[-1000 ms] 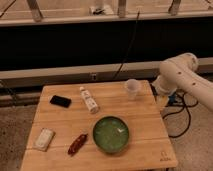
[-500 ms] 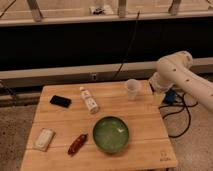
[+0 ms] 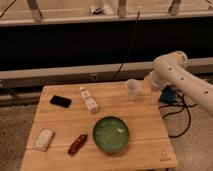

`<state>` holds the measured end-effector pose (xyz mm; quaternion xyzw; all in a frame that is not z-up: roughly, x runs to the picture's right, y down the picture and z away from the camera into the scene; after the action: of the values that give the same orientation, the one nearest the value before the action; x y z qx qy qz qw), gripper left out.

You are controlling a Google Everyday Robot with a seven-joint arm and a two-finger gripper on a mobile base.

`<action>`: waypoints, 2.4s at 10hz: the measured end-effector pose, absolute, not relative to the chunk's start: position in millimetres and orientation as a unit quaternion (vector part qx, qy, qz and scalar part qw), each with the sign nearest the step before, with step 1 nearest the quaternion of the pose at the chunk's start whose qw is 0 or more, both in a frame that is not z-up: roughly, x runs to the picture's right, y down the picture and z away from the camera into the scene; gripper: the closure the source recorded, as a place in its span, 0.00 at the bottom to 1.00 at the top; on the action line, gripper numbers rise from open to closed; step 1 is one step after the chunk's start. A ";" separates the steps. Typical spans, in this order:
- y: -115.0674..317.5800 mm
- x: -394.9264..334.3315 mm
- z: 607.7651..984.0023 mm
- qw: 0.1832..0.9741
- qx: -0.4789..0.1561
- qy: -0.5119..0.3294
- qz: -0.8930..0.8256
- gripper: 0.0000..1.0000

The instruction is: Place the ceramic cup in the ceramic bowl

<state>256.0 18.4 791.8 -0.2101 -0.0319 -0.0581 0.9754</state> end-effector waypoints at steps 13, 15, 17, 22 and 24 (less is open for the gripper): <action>36.0 239.8 845.3 0.964 -0.225 -0.069 -0.119 0.20; 37.3 233.2 852.8 0.961 -0.230 -0.079 -0.131 0.20; 39.0 229.1 856.7 0.958 -0.237 -0.083 -0.137 0.20; 44.2 217.5 868.2 0.953 -0.251 -0.090 -0.146 0.20; 45.3 215.8 871.4 0.952 -0.253 -0.090 -0.147 0.20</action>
<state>215.8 45.3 871.4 -0.2529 -0.0897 -0.1466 0.9521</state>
